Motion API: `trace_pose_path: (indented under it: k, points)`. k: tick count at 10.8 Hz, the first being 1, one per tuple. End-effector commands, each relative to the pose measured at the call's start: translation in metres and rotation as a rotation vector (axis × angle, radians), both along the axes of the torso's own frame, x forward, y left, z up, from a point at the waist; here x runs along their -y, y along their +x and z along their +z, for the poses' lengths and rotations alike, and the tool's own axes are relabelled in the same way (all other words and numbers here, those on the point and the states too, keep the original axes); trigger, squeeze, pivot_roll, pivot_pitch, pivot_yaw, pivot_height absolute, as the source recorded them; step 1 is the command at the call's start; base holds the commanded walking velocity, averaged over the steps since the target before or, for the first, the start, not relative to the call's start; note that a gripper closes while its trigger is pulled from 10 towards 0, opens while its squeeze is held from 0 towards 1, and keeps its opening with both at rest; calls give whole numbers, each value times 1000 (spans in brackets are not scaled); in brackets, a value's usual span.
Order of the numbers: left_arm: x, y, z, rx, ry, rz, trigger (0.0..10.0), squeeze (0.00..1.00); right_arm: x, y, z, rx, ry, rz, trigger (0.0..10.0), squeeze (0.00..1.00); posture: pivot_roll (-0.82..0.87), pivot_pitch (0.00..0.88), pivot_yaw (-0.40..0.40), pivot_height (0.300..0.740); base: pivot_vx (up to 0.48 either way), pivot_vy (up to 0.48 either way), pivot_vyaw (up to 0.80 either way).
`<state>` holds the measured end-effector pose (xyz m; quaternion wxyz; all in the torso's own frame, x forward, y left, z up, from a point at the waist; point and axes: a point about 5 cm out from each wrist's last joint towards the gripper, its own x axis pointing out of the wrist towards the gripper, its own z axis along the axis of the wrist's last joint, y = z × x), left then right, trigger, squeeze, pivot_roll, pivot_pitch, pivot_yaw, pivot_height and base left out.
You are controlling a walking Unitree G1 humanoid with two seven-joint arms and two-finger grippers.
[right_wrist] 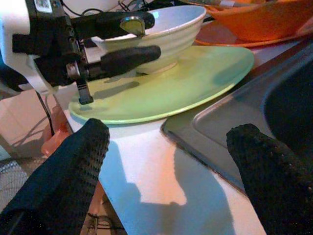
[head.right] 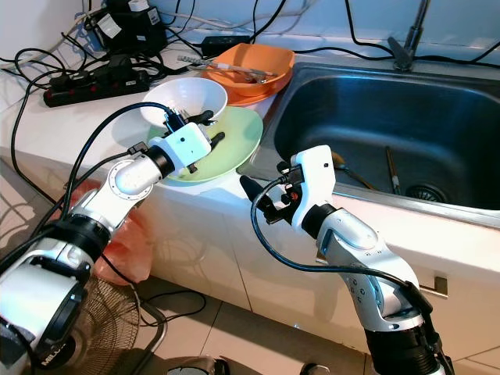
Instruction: Kitchen organization
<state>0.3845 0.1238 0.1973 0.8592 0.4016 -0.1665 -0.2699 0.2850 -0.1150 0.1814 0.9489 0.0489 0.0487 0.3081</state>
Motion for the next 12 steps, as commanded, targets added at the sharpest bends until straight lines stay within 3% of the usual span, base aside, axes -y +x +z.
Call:
trace_pose_path:
  k: [1,9,11,12]
  points:
    - [-1,1,1,8,21,-1,0,0,-3,-3,1,-1,0,21,10000,0,66,99,140,740,0,0,0]
    - [-4,1,24,175,26,-3,0,0,-7,2,-2,-1,5,15,10000,0,79,75,134,740,0,0,0]
    - [-7,0,40,280,32,-1,0,0,-8,5,-1,7,10,10,10000,0,82,65,135,740,0,0,0]
    - [-10,-1,62,388,-15,13,0,0,-9,6,-1,11,13,6,10000,0,84,62,133,740,0,0,0]
